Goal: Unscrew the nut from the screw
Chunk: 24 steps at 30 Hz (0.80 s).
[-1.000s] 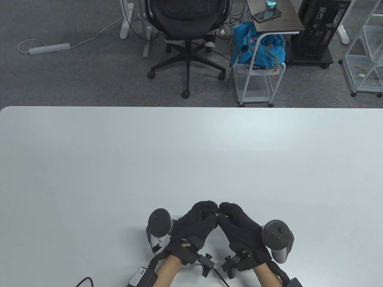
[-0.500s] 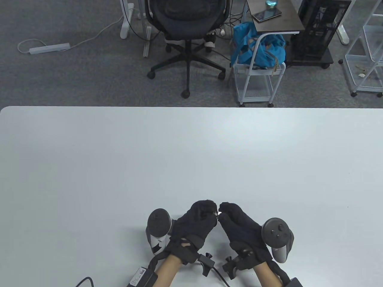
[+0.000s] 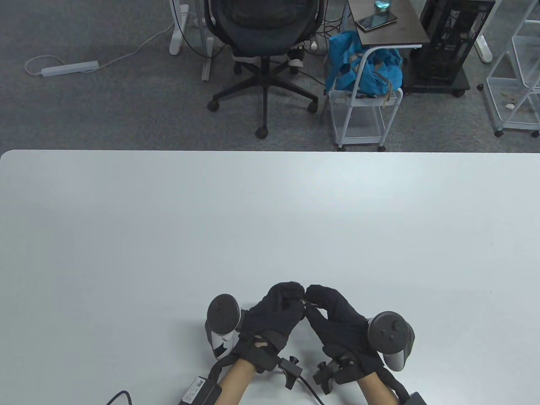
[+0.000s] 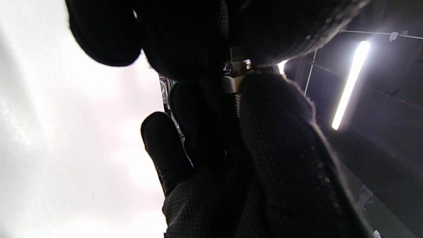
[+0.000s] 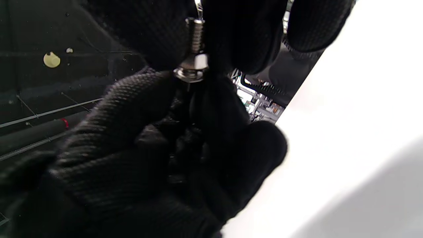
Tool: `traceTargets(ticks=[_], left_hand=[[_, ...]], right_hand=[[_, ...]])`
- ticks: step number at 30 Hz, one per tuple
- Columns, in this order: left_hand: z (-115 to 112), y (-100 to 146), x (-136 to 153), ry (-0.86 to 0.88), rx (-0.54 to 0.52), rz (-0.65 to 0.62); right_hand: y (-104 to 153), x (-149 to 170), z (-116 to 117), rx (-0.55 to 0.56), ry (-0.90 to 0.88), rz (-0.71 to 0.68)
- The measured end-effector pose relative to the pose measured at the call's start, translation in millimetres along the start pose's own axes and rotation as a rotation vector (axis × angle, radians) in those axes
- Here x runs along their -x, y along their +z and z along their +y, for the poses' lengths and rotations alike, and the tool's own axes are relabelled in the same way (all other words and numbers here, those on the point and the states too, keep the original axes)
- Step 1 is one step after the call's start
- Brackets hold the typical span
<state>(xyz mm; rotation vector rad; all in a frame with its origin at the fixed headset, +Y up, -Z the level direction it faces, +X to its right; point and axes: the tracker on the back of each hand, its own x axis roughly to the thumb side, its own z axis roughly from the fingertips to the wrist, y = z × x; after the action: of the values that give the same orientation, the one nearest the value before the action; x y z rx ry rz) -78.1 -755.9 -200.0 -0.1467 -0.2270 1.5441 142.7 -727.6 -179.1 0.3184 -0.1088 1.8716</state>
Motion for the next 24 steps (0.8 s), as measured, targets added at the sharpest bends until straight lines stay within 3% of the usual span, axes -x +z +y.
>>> traceTargets(ticks=[8,19,24], left_hand=[[-0.8,-0.4,-0.2,-0.02,0.005,-0.012],[-0.5,-0.2,0.3,-0.012,0.004,-0.006],[1.0,0.1,1.1,0.016,-0.007,0.001]], right_hand=[[1.0,11.4,1.3,0.013,0.05,0.099],[0.6,1.5,-0.1,0.04,0.069,-0.004],[-0.4,3.3,-1.5,0.0,-0.043,0.011]])
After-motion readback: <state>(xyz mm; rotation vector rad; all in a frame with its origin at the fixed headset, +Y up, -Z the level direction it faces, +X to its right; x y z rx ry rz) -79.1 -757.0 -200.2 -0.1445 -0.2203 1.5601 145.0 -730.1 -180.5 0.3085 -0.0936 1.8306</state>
